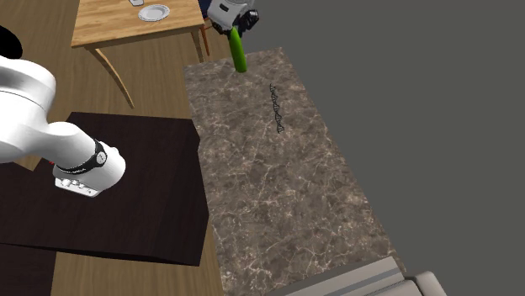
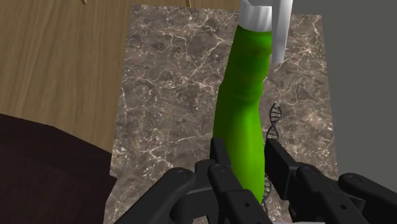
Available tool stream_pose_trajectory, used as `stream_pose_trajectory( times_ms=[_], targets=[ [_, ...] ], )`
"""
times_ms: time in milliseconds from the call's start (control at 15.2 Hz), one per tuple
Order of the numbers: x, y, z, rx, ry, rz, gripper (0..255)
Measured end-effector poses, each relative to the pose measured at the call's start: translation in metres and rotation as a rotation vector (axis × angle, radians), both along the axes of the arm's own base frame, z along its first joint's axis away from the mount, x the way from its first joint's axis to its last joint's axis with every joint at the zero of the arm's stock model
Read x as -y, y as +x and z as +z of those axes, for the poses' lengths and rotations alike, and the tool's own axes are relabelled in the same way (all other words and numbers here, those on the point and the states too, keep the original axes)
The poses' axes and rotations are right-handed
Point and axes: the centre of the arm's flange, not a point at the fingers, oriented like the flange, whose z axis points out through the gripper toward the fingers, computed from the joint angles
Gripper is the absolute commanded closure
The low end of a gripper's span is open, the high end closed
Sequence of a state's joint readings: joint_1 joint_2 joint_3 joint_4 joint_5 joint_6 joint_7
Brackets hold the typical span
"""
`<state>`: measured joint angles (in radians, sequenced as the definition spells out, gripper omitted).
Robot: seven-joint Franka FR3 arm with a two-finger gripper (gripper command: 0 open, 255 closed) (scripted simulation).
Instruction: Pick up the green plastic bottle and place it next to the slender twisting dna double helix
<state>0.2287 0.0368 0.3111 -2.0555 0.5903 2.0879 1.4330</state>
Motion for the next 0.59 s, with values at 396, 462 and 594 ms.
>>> stream_pose_trajectory(
  times_ms=[396,462,594],
  targets=[
    [-0.073,-0.031,0.003,0.001,-0.001,0.001,255],
    [-0.082,-0.034,0.000,0.000,0.000,0.001,255],
    [-0.088,-0.034,-0.009,0.000,0.000,0.000,255]
  ],
)
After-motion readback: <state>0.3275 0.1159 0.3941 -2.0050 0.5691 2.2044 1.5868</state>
